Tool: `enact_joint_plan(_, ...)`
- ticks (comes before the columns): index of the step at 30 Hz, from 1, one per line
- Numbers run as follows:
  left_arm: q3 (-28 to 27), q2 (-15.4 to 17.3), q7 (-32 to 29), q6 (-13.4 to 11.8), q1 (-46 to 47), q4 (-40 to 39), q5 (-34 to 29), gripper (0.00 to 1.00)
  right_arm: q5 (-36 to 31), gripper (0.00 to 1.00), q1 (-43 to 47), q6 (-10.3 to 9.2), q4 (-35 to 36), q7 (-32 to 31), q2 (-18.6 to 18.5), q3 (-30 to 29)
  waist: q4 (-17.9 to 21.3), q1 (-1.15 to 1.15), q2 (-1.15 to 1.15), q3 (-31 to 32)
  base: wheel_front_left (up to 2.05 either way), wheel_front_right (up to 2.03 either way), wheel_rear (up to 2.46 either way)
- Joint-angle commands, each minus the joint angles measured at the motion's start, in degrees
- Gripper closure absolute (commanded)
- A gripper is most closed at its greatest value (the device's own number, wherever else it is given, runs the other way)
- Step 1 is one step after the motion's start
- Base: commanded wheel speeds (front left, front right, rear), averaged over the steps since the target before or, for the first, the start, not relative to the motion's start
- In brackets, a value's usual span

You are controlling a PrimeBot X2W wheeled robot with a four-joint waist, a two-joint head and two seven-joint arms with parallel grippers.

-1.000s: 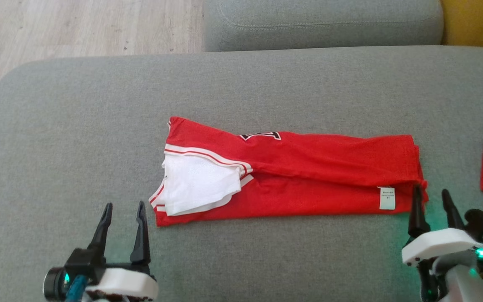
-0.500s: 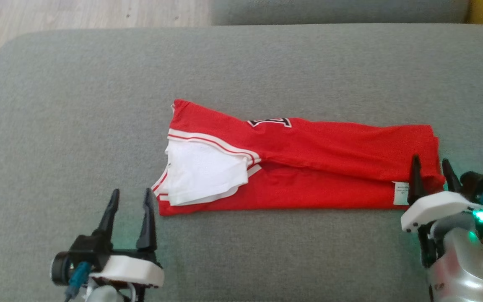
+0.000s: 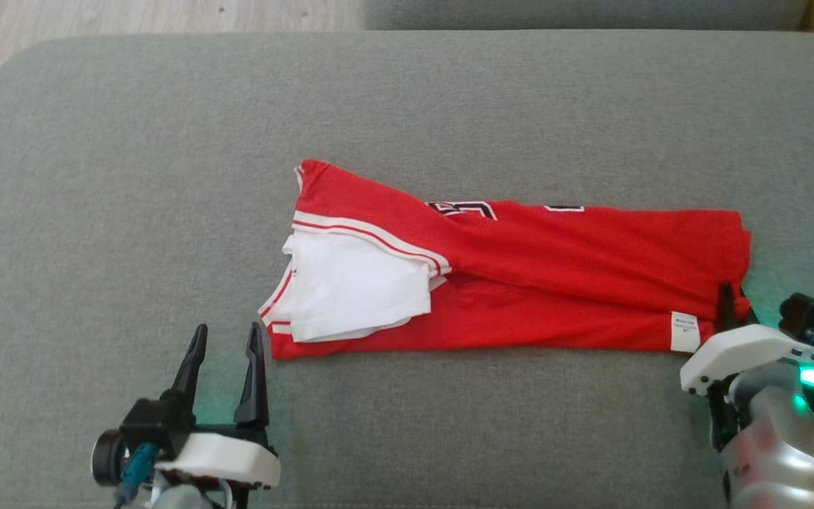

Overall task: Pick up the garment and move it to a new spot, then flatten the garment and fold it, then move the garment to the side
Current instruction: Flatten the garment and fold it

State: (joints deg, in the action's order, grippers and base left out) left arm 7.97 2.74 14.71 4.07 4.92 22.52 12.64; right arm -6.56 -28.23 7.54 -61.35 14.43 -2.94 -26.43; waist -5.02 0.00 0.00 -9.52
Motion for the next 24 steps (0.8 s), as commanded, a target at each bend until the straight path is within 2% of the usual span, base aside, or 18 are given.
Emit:
enact_joint_plan(1,-1.38,0.14,0.29,-0.01,2.06,-1.14,0.48,0.00,0.05,1.00,0.92,-0.05,-0.36,0.01,-0.17,0.29,0.76,0.00,0.00,0.46,0.00,0.00,0.00)
enact_joint_plan(5,-0.98,0.14,0.29,0.00,2.41,-1.00,0.71,0.00,0.14,1.00,0.19,-0.05,2.13,0.44,-1.52,-0.71,1.33,0.00,0.00,1.06,0.00,0.00,0.00)
enact_joint_plan(9,-0.22,0.14,0.29,0.05,2.35,-0.61,1.24,0.00,3.45,1.00,-1.25,-0.05,11.84,0.54,-1.08,3.54,1.27,0.00,0.00,2.31,0.00,0.00,0.00)
enact_joint_plan(12,0.40,0.14,0.29,-0.02,1.74,-0.54,1.60,0.00,8.51,1.00,-0.83,-0.05,18.29,0.55,-0.28,11.97,0.46,0.00,0.00,2.93,0.00,0.00,0.00)
enact_joint_plan(17,2.34,0.14,0.29,0.17,1.05,0.12,1.63,0.00,19.54,1.00,2.44,-0.05,26.26,0.56,0.02,31.10,-3.31,0.00,0.00,3.75,0.00,0.00,0.00)
enact_joint_plan(21,3.92,0.14,0.29,0.16,0.59,0.44,1.62,0.00,28.38,1.00,4.39,-0.05,28.73,0.56,0.04,43.31,-7.58,0.00,0.00,4.18,0.00,0.00,0.00)
enact_joint_plan(24,5.30,0.14,0.29,0.24,0.35,0.62,1.60,0.00,31.66,1.00,4.66,-0.05,28.23,0.56,0.05,48.34,-11.41,0.00,0.00,4.34,0.00,0.00,0.00)
